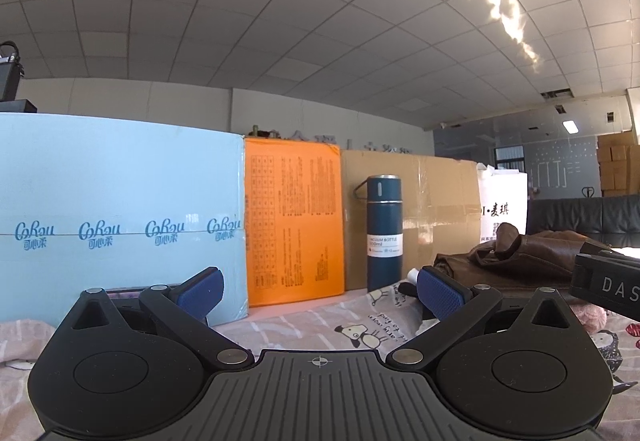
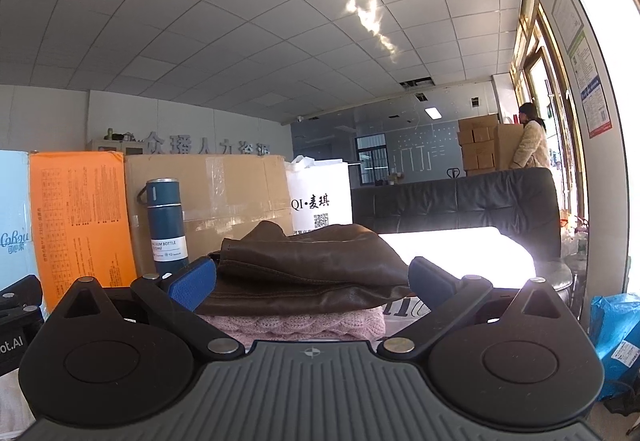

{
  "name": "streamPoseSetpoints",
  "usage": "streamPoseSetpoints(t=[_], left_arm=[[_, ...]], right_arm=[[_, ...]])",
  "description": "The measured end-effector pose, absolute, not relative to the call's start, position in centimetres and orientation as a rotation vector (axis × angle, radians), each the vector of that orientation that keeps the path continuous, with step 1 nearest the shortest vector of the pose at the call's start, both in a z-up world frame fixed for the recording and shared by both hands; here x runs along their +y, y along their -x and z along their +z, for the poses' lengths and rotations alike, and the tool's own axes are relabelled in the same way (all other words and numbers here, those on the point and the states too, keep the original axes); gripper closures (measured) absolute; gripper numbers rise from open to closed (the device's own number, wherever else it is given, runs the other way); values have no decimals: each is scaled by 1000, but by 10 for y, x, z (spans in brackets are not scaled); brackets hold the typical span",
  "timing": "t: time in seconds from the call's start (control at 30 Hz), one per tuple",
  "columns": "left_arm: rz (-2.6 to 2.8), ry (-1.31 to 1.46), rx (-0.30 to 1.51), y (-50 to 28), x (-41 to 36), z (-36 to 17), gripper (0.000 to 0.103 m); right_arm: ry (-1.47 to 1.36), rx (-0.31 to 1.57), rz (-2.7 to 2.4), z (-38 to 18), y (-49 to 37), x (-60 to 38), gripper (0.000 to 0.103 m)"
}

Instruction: Fold clothes

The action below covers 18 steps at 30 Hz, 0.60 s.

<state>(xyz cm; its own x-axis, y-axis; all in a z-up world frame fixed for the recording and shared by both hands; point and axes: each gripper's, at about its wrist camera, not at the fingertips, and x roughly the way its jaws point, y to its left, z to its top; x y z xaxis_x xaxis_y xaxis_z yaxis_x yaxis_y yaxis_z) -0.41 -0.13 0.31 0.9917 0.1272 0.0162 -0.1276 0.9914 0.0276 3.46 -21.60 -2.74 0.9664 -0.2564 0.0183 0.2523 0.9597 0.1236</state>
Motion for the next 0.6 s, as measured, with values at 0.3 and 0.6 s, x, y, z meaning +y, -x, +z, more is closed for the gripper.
streamPoseSetpoints(t=[0.3, 0.6], left_arm=[[126, -31, -11, 4, -2, 2, 0], [121, -33, -7, 2, -3, 2, 0]], right_arm=[[-114, -37, -252, -28, -35, -214, 0], [-131, -34, -241, -28, -34, -216, 0]])
